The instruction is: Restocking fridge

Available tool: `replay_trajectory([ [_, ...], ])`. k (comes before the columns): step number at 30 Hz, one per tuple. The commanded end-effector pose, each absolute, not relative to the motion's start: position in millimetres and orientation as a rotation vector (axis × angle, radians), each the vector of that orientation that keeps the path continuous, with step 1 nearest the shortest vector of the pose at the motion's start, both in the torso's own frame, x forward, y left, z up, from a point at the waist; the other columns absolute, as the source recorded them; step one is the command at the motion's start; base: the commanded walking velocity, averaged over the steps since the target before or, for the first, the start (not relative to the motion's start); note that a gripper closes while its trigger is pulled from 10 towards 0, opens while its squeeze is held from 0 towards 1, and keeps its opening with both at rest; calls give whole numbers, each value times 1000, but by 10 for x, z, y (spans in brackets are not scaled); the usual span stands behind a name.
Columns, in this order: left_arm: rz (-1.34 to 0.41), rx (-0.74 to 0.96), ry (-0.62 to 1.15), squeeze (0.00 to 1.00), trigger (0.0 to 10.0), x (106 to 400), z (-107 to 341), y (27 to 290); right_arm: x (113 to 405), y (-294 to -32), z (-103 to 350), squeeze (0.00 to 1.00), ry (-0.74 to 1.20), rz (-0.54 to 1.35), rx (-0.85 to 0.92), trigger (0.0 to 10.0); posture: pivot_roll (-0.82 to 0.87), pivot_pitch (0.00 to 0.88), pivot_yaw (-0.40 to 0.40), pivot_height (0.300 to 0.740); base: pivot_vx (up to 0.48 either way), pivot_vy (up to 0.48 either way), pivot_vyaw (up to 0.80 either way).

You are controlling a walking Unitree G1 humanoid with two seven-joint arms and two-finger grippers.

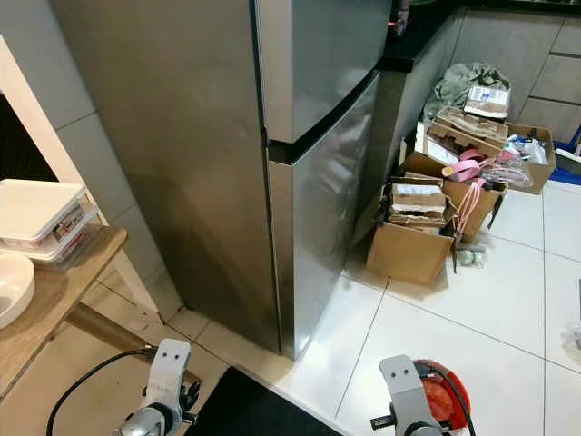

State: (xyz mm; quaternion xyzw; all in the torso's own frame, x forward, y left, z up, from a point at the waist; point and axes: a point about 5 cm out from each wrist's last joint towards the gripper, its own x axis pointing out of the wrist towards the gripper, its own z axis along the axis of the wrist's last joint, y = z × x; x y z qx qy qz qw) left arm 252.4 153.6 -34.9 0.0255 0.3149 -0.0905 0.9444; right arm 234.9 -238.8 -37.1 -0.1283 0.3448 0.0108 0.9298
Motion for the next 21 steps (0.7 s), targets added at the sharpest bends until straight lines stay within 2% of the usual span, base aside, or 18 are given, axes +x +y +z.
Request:
replay_trajectory([
  [1, -175, 53, 671, 0, 10000, 2459, -405, 1561, 2343, -2374, -375, 0, 698, 18, -256, 10000, -78, 88, 42, 740, 0, 0, 0],
  [6, -189, 63, 674, 0, 10000, 2460, -405, 1555, 2364, -2371, -363, 0, 695, 21, -258, 10000, -77, 91, 41, 740, 0, 0, 0],
  [13, -173, 44, 680, 0, 10000, 2442, -422, 1542, 2359, -2376, -363, 0, 694, 23, -262, 10000, -83, 94, 40, 740, 0, -480, 0],
  [21, -152, 26, 679, 0, 10000, 2456, -415, 1549, 2321, -2416, -374, 0, 700, 16, -265, 10000, -88, 102, 38, 740, 0, 0, 0],
])
